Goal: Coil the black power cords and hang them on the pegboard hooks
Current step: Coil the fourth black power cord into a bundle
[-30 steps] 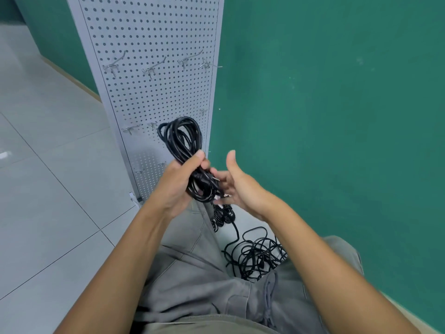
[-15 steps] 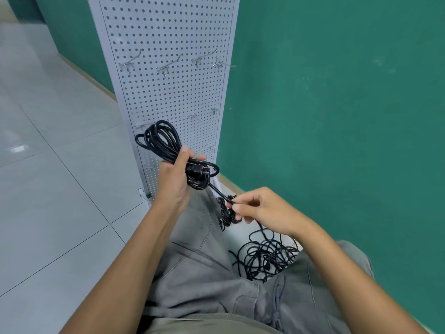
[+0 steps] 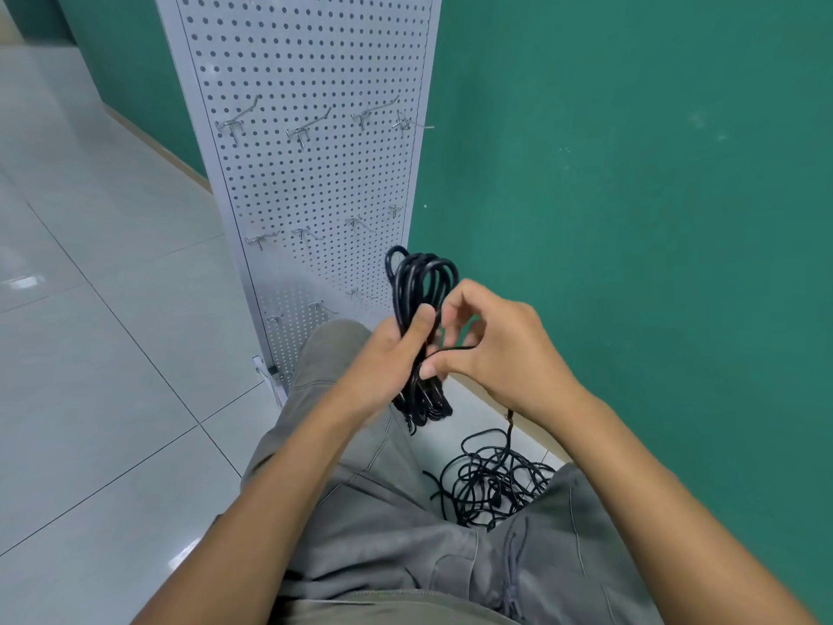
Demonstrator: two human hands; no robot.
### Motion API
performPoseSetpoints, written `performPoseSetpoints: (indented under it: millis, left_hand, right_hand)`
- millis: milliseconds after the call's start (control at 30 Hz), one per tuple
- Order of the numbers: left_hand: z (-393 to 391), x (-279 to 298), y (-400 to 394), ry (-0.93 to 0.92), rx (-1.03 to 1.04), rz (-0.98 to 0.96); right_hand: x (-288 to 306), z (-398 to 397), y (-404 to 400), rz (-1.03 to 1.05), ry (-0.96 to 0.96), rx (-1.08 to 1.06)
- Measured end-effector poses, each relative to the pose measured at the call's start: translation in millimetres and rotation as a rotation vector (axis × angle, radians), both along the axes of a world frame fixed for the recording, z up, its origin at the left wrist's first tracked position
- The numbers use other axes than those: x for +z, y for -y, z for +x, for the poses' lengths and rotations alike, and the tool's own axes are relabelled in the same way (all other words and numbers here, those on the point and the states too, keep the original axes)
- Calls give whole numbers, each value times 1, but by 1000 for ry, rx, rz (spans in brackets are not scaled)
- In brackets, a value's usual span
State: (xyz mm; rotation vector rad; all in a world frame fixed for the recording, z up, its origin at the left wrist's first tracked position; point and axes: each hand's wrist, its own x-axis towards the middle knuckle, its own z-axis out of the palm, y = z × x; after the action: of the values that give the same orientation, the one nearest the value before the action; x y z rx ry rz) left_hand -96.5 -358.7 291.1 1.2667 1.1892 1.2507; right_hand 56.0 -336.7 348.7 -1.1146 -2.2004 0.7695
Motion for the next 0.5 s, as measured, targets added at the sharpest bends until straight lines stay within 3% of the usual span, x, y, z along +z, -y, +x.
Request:
performPoseSetpoints:
  millis: [100,200,367,500]
  left_hand:
    - [3,1,4,140,-132,-133]
    - [-4,-7,0,168,-290,-84]
    - [-9,-15,2,157,-392,-60]
    - [-3,-11,-1,301,-434,-137]
  right_hand:
    - [-1,6,-2,18,-48,-70]
    - [-7,11,-5,-59,-84,-103]
    - [-13,19,-15,-353,-358,44]
    - [-17,30,-25,-370,-348,120]
